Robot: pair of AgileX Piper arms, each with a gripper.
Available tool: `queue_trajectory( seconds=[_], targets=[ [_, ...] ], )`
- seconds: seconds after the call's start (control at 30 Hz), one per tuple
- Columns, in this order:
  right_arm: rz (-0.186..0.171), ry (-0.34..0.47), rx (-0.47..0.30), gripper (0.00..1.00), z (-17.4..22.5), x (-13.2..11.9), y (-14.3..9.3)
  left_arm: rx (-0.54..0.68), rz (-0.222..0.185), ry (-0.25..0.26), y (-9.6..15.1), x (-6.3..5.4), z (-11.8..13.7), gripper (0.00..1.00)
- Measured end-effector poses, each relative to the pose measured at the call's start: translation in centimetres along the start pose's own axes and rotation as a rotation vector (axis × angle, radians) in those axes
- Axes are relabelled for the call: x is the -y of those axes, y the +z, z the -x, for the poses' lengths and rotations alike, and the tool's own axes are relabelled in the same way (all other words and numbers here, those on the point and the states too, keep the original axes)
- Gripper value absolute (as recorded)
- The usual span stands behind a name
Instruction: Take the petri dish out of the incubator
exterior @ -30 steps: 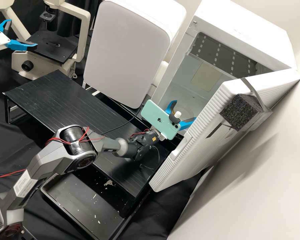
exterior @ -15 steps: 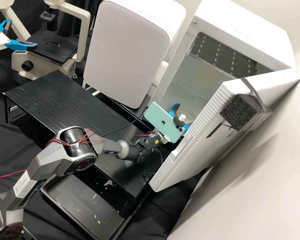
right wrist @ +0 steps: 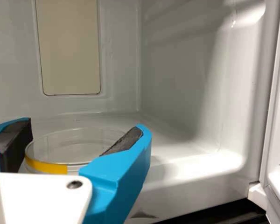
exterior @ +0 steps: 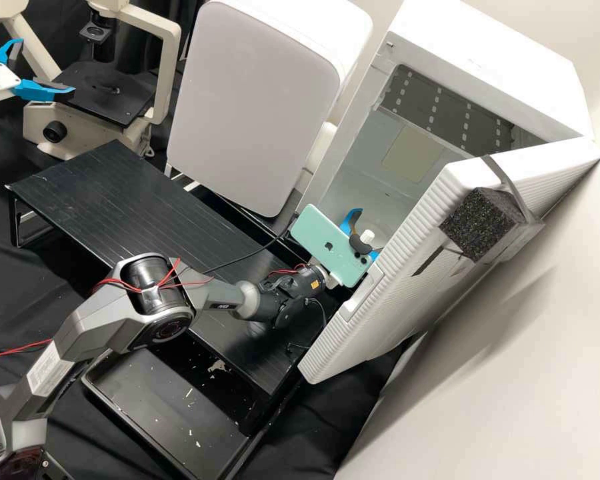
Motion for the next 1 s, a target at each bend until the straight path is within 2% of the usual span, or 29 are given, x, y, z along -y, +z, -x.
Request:
queue_trajectory(
  seconds=[0.23, 0.47, 1.0],
  targets=[
    [0.011, 0.008, -0.007, 0.0, -0.1, -0.5, 0.0, 0.0, 0.0, 0.0, 0.0, 0.0, 0.0, 1.0],
    [0.024, 0.032, -0.033, 0.0, 0.1, -1.7, -1.3, 0.0, 0.0, 0.0, 0.0, 0.0, 0.0, 1.0],
    [0.027, 0.041, -0.043, 0.0, 0.3, -2.1, -1.8, 0.0, 0.0, 0.0, 0.0, 0.0, 0.0, 1.0]
  ],
)
